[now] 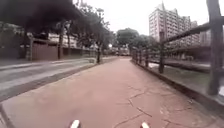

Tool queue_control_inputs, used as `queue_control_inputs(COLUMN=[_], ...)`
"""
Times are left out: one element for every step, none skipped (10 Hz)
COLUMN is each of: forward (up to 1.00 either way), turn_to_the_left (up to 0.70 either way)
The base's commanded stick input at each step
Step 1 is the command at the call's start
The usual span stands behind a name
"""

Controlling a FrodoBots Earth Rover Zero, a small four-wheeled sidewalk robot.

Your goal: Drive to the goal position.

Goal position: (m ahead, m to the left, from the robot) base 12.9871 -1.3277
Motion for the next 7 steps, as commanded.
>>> queue_control_inputs(forward=[0.70, 0.70, 0.70, 0.70, 0.70, 0.70, 0.70], turn_to_the_left=[0.00, 0.00, 0.00, 0.00, 0.00, 0.00, 0.00])
